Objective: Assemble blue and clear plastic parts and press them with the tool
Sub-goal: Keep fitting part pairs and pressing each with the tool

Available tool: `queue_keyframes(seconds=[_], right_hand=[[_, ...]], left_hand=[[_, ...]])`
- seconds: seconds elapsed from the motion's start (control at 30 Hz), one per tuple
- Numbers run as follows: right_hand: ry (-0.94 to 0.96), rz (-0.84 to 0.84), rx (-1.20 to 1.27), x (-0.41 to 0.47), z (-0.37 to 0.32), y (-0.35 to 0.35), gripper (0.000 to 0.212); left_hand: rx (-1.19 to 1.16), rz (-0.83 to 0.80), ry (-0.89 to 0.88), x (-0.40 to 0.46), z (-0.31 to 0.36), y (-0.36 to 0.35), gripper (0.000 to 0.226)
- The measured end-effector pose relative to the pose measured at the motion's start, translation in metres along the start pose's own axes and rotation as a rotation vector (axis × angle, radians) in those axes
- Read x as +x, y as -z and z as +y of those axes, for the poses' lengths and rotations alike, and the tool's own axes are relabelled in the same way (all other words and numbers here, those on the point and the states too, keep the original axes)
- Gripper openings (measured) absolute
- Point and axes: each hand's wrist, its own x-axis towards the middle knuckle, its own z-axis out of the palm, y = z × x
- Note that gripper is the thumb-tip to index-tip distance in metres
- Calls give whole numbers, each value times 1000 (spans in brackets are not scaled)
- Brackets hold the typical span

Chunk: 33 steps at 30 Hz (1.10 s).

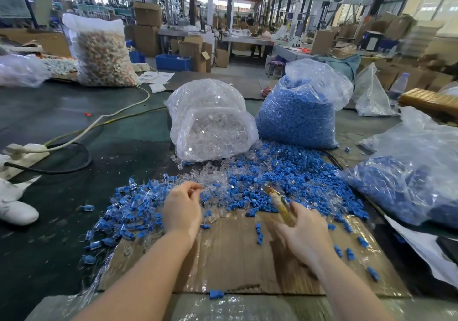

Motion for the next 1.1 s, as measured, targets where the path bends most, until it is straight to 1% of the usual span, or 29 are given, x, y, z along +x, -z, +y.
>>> queue_keyframes(seconds=[0.07, 0.13, 0.17, 0.23, 0.37, 0.47, 0.53, 0.63, 0.7, 0.73, 0.8, 0.87, 0.93, 1.0, 1.1], right_hand=[[-27, 73, -220, 6, 11, 0, 47], [-34, 106, -394, 10, 22, -2, 64], [-29, 123, -458, 12, 27, -5, 68], [-20, 164, -529, 12, 35, -9, 72], [17, 225, -603, 14, 41, -15, 73], [11, 199, -612, 16, 43, -18, 75], [2, 173, -609, 17, 44, -19, 75], [-23, 148, -602, 16, 41, -18, 74], [-14, 171, -612, 12, 36, -18, 70], [24, 198, -596, 10, 33, -19, 66], [176, 235, -480, 4, 25, -24, 51], [348, 209, -333, -2, 15, -32, 38], [453, 147, -263, -8, 8, -40, 34], [493, 124, -231, -10, 5, -46, 33], [483, 153, -150, -8, 2, -51, 27]], left_hand=[[199, 40, -115, 5, -11, 7, 21], [392, 63, -163, 9, -21, 13, 24], [475, 62, -174, 10, -25, 16, 25], [580, 56, -181, 12, -32, 18, 27], [645, 40, -162, 11, -36, 18, 30], [593, 43, -202, 6, -32, 11, 31], [459, 19, -263, -1, -27, 4, 28], [223, -105, -373, -17, -16, -9, 22], [154, -198, -412, -27, -10, -20, 22], [145, -238, -422, -31, -8, -25, 23], [153, -293, -431, -37, -5, -34, 27], [177, -322, -430, -41, -4, -41, 34], [208, -343, -425, -45, -5, -45, 38], [235, -346, -425, -49, -7, -47, 41], [257, -317, -443, -52, -11, -48, 40]])
